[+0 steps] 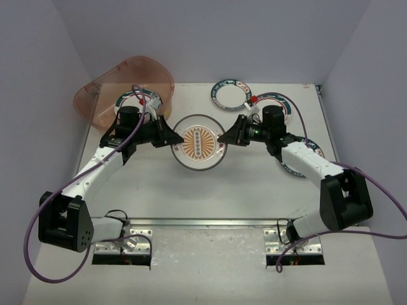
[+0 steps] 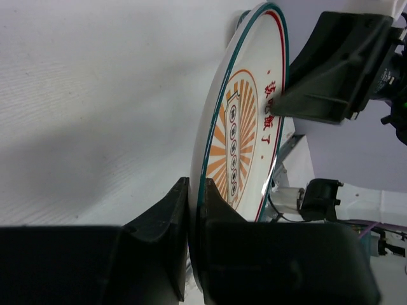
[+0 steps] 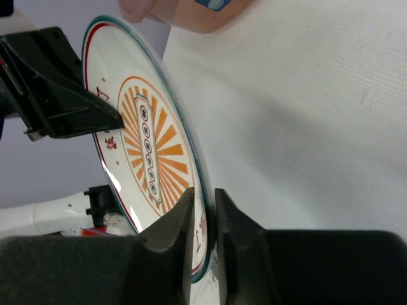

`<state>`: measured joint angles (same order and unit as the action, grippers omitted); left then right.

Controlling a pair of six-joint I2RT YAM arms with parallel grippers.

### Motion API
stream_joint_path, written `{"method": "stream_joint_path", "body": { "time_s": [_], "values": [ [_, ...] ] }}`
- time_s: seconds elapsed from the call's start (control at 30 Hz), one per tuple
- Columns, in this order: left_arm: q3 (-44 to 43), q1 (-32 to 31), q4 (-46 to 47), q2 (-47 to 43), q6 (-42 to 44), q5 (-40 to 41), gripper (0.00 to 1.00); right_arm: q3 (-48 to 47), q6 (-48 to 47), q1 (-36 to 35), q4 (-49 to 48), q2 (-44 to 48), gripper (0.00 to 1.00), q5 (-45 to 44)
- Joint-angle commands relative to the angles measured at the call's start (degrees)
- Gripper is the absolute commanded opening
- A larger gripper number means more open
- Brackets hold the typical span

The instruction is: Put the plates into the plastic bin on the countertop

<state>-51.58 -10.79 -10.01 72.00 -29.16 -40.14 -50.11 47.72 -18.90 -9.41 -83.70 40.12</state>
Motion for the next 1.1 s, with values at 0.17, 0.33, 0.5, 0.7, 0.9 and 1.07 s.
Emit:
{"method": "stream_joint_path", "body": {
  "time_s": [0.17, 0.33, 0.5, 0.7, 0.9, 1.07],
  "values": [
    [-17.17, 10.97, -2.05, 1.93, -5.62, 16.08, 0.00, 3.82, -1.82, 7.17, 4.02, 8.38, 0.99, -0.35],
    [-27.88, 20.16, -4.18, 12.02, -9.53, 26.57, 0.00, 5.53, -9.93, 9.55, 17.11, 12.39, 0.99, -5.51],
    [-40.57, 21.60, -8.33, 28.54, -9.76, 34.28, 0.00, 7.67, -12.39, 9.76, 20.17, 14.68, 0.99, -9.57],
    [-55.84, 23.58, -14.49, 45.53, -7.73, 32.50, 0.05, 9.00, -14.98, 9.84, 22.88, 17.72, 0.99, -12.70],
    [-53.72, 24.34, -12.93, 46.29, -7.26, 33.18, 0.17, 9.40, -15.75, 9.84, 22.69, 18.86, 0.99, -12.90],
    [-50.56, 24.87, -13.06, 45.92, -7.23, 35.84, 0.52, 9.60, -15.63, 9.84, 21.49, 18.23, 0.99, -9.76]
  ]
}}
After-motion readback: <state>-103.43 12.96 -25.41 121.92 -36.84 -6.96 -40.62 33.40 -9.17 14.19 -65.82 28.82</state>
